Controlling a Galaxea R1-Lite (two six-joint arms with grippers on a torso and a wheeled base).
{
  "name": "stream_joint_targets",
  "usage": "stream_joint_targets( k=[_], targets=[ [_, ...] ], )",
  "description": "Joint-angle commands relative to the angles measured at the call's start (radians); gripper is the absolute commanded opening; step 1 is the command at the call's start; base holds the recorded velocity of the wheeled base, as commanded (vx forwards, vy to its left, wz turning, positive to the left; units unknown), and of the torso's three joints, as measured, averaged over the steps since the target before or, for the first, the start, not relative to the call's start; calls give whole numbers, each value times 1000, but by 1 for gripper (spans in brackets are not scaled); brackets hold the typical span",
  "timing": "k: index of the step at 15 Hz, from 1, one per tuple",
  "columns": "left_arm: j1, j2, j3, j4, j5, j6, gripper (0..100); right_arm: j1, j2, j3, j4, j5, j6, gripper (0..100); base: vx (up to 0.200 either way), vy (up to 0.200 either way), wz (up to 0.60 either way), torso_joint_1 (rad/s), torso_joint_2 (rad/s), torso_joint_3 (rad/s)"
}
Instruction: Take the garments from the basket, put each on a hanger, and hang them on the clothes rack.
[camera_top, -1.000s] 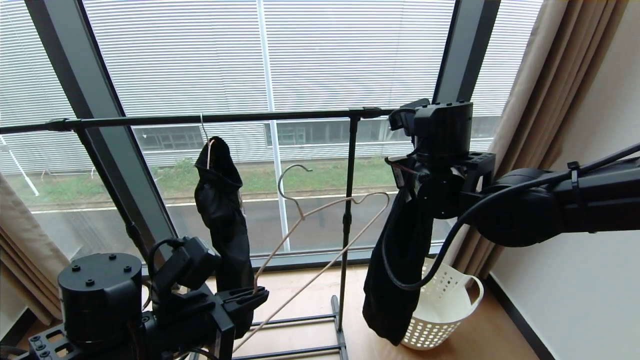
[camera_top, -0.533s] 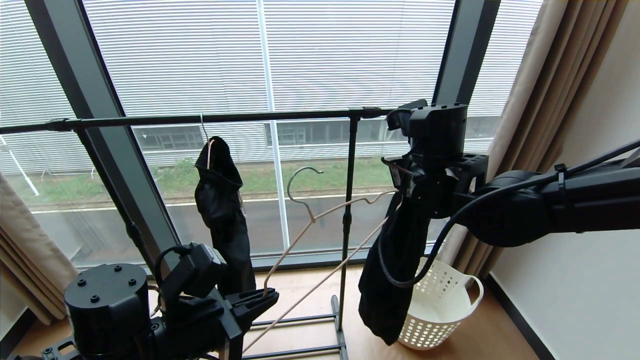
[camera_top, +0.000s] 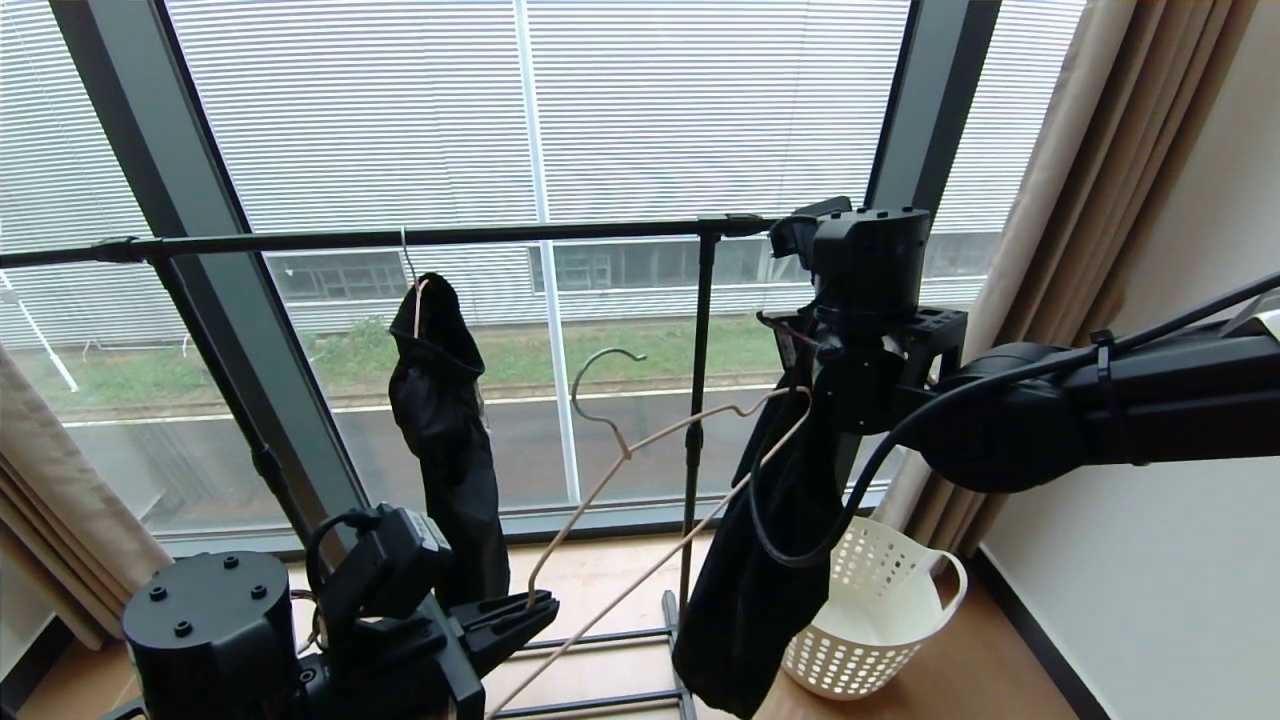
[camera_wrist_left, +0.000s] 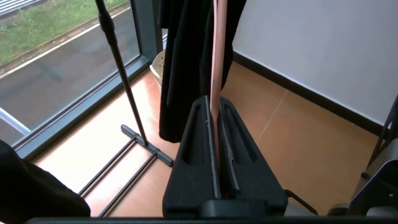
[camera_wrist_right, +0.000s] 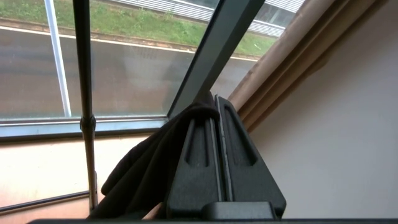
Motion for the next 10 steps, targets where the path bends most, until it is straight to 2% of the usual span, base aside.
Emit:
stream_joint_targets(
  k=[1, 4, 5, 6, 8, 10],
  targets=[
    [0, -8, 4, 0, 5, -3, 0, -1, 2, -2, 0, 0, 0, 0, 0, 0, 0, 0, 0, 0],
    [2, -33, -6, 15, 9, 0, 0, -2, 2, -5, 2, -5, 0, 0, 0, 0, 0, 0, 0, 0],
    [2, -57, -21, 53, 19, 3, 0, -2, 4, -11, 3, -22, -2, 0, 0, 0, 0, 0, 0, 0],
    [0, -94, -43, 116, 39, 3, 0, -4, 12, -22, 6, -36, -2, 0, 0, 0, 0, 0, 0, 0],
    [-11, -164, -108, 297, 132, 35, 0, -8, 24, -37, 6, -54, -2, 0, 0, 0, 0, 0, 0, 0],
    [-21, -189, -119, 349, 137, 35, 0, -8, 29, -43, 5, -54, 0, 0, 0, 0, 0, 0, 0, 0]
  ],
)
